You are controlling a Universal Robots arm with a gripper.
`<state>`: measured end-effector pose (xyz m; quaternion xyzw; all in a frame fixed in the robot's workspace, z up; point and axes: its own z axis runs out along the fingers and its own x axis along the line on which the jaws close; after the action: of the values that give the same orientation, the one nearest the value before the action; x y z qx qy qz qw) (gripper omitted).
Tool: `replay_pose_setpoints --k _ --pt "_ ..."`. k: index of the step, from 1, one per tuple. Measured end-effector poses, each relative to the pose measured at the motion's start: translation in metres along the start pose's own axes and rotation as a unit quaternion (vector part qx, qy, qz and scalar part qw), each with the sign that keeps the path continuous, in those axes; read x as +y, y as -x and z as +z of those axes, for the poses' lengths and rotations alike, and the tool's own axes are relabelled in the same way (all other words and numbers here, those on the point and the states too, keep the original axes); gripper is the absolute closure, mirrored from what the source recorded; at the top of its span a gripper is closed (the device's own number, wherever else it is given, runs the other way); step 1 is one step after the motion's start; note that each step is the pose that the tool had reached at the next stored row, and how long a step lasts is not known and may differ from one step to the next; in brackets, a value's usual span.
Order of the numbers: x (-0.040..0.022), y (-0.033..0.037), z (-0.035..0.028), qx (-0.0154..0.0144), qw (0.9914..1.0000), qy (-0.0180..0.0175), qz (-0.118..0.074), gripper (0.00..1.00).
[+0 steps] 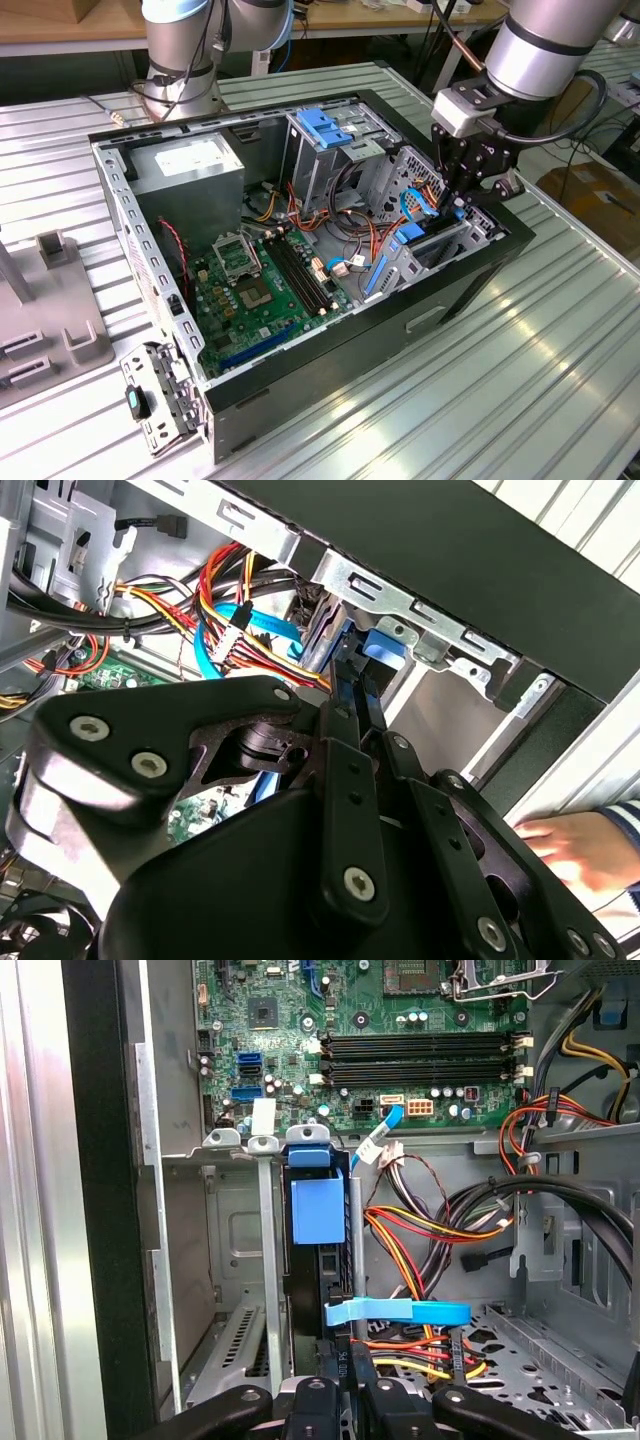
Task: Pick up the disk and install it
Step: 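Insert the second disk wire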
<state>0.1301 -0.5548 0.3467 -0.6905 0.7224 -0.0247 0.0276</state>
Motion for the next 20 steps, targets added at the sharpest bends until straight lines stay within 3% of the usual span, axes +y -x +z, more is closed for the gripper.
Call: replay_pose_setpoints --k 14,20 --pt "0.0005 0.0 0.0017 0.0 1.0 0.0 0.0 0.83" --pt "0.0003 0.0 -0.0009 -0.0002 1.0 0.0 0.0 0.83"
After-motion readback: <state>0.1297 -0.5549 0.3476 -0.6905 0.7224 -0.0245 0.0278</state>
